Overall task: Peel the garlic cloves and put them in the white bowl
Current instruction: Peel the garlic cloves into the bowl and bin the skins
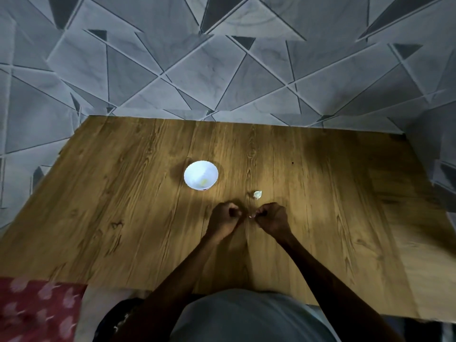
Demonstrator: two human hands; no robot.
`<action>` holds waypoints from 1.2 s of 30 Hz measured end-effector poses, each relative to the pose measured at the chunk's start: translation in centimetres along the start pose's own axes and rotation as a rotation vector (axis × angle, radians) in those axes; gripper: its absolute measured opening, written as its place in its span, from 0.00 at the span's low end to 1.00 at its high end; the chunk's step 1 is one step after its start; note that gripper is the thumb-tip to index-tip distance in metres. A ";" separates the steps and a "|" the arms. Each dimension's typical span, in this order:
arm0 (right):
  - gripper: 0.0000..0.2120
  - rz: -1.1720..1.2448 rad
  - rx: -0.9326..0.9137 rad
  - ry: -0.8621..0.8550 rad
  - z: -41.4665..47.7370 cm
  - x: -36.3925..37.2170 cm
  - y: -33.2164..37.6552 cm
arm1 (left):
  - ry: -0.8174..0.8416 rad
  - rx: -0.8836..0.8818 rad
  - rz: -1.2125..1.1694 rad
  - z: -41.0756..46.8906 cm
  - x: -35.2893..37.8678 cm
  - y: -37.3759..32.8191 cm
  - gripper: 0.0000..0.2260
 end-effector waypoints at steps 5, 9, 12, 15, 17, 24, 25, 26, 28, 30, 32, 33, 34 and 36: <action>0.07 -0.226 0.013 0.041 -0.1 0.6 -0.6 | 0.044 0.216 0.483 -0.3 0.9 2.2 0.33; 0.09 -0.330 -0.007 0.075 0.1 0.5 0.0 | 0.036 0.229 0.482 -0.3 1.1 2.7 0.35; 0.09 -0.359 -0.018 0.063 0.1 0.5 0.6 | 0.034 0.214 0.468 -0.1 1.0 2.7 0.36; 0.08 -0.358 0.005 0.069 -0.1 0.5 0.9 | 0.033 0.212 0.471 0.0 0.9 2.5 0.36; 0.07 -0.343 0.021 0.067 -0.2 0.5 1.0 | 0.025 0.201 0.472 0.0 0.7 2.2 0.36; 0.08 -0.343 0.033 0.059 -0.2 0.8 0.9 | 0.033 0.202 0.467 0.1 0.5 2.0 0.36; 0.08 -0.316 0.034 0.062 -0.1 0.8 0.6 | 0.039 0.201 0.469 0.2 0.5 1.9 0.36; 0.09 -0.278 0.039 0.069 0.1 0.8 0.3 | 0.046 0.195 0.467 0.2 0.5 1.9 0.35; 0.08 -0.159 0.053 0.085 0.4 0.6 -0.6 | 0.042 0.188 0.423 0.3 0.5 1.8 0.30; 0.06 0.027 0.102 0.086 0.5 0.3 -1.5 | 0.017 0.180 0.232 0.5 0.3 1.3 0.21; 0.05 0.203 0.201 0.071 -0.1 -0.2 -1.8 | 0.034 0.120 -0.033 0.3 0.1 0.6 0.11; 0.05 0.276 0.238 0.066 -0.4 -0.4 -1.7 | 0.055 0.098 -0.126 0.2 0.2 0.1 0.08; 0.04 0.338 0.257 0.067 -0.7 -0.6 -1.3 | 0.070 0.080 -0.184 0.0 0.3 -0.3 0.06; 0.03 0.420 0.263 0.071 -1.0 -0.7 -0.4 | 0.089 0.015 -0.293 -0.2 0.6 -0.5 0.03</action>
Point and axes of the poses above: each hand's wrist, its own z-axis towards the middle knuckle, its own x-axis out of the palm, y = z × x, the point moved 8 cm from there along z, towards the middle knuckle, and after that the axes turned 10 degrees about -y, right-handed, at the moved point
